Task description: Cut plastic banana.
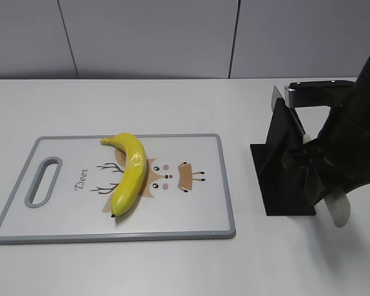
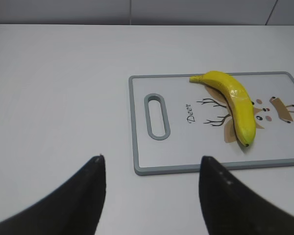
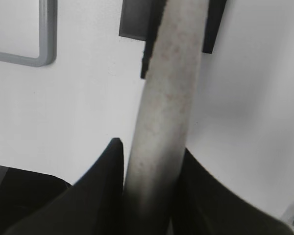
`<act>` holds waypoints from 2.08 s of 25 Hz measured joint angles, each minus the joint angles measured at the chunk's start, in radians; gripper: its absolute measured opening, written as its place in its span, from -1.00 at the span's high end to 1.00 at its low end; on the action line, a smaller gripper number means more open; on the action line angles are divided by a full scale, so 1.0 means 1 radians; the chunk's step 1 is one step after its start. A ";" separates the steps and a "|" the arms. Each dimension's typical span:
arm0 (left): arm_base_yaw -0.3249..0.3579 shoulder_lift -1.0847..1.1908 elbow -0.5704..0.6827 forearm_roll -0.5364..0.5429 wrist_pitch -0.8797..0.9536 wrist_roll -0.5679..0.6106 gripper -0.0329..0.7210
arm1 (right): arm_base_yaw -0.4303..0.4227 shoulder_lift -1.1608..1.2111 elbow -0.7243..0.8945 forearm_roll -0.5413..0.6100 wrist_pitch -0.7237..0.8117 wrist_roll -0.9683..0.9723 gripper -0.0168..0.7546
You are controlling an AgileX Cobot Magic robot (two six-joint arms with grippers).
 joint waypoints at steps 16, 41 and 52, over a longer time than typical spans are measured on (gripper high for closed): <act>0.000 0.000 0.000 0.000 0.000 0.000 -0.58 | 0.000 -0.081 0.001 0.011 -0.032 0.020 0.43; 0.000 0.000 0.000 0.000 0.000 0.000 -0.57 | 0.002 -0.340 0.000 -0.108 -0.068 0.079 0.53; 0.000 0.000 0.000 0.000 0.000 0.000 -0.57 | 0.003 -0.405 -0.025 -0.123 -0.090 0.091 0.53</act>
